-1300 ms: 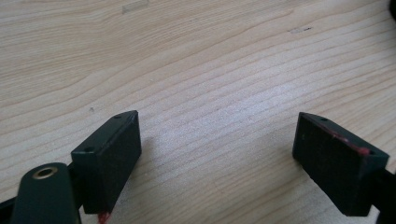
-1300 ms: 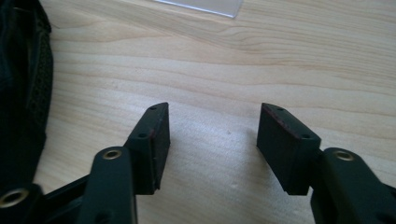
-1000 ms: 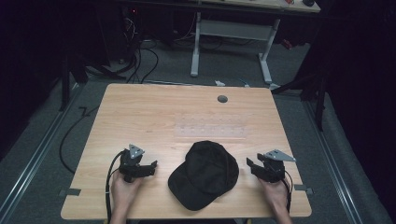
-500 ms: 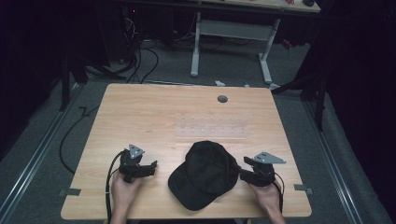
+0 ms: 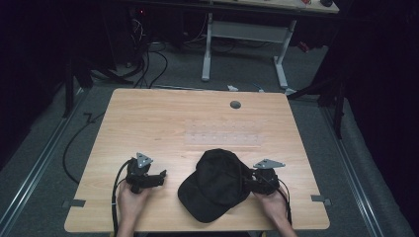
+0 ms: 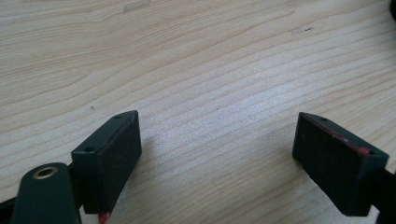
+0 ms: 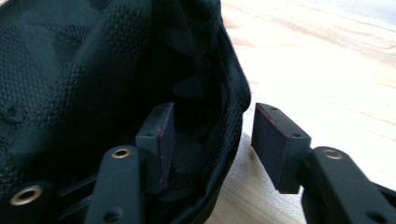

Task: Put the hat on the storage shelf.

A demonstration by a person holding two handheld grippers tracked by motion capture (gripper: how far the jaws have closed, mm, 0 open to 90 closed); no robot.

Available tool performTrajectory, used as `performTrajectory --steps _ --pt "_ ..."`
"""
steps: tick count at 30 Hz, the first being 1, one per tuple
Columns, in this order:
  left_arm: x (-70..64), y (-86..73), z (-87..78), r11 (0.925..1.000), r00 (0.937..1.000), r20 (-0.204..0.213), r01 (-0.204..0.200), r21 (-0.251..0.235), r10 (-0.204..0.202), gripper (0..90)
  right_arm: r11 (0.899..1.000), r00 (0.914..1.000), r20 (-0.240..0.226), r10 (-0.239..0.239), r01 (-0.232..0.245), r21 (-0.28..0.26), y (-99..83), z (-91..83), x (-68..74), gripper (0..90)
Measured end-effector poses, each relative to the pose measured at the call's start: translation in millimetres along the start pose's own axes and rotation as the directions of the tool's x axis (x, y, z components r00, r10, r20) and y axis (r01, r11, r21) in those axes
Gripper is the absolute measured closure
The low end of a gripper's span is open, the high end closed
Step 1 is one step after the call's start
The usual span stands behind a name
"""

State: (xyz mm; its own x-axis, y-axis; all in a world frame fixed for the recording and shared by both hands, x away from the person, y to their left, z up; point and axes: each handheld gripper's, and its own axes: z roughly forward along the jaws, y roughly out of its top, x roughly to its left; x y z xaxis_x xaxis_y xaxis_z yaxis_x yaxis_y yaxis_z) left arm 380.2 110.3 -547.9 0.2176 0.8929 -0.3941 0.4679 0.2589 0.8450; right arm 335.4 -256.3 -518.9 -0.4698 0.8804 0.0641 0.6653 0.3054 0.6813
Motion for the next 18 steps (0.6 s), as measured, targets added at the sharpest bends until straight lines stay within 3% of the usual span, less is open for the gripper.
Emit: performTrajectory --steps 3,5,9,11,13,16,18 --pt "0.1 -0.1 0.0 1.0 1.0 -0.001 -0.002 0.001 0.002 15.8 1.0 0.9998 -0.011 -0.014 0.014 0.013 -0.9 2.4 0.8 57.1" --pt "0.1 -0.1 0.0 1.0 1.0 -0.001 -0.002 0.001 0.002 15.8 0.998 0.9981 0.018 -0.059 0.059 0.0 -3.2 2.9 4.0 61.6" --pt "0.1 -0.1 0.0 1.0 1.0 -0.001 -0.003 0.001 0.003 15.8 0.996 0.9961 0.026 -0.084 0.084 -0.007 -4.5 3.0 6.3 66.9" --pt "0.1 -0.1 0.0 1.0 1.0 -0.001 -0.002 0.001 0.002 15.8 0.995 0.9947 0.024 -0.1 0.1 -0.017 -5.3 3.3 6.0 74.5" --pt "0.1 -0.1 0.0 1.0 1.0 -0.001 -0.003 0.001 0.003 15.8 0.989 0.9891 0.023 -0.146 0.146 -0.033 -6.4 4.4 7.6 82.1" --pt "0.0 -0.1 0.0 1.0 1.0 -0.002 -0.002 0.0 0.002 15.9 0.987 0.9873 0.032 -0.155 0.157 -0.041 -6.7 5.1 8.8 83.1" --pt "0.0 -0.1 0.0 1.0 1.0 -0.002 -0.002 0.0 0.002 15.9 0.99 0.9908 0.015 -0.134 0.135 -0.045 -6.5 5.4 5.9 83.8"
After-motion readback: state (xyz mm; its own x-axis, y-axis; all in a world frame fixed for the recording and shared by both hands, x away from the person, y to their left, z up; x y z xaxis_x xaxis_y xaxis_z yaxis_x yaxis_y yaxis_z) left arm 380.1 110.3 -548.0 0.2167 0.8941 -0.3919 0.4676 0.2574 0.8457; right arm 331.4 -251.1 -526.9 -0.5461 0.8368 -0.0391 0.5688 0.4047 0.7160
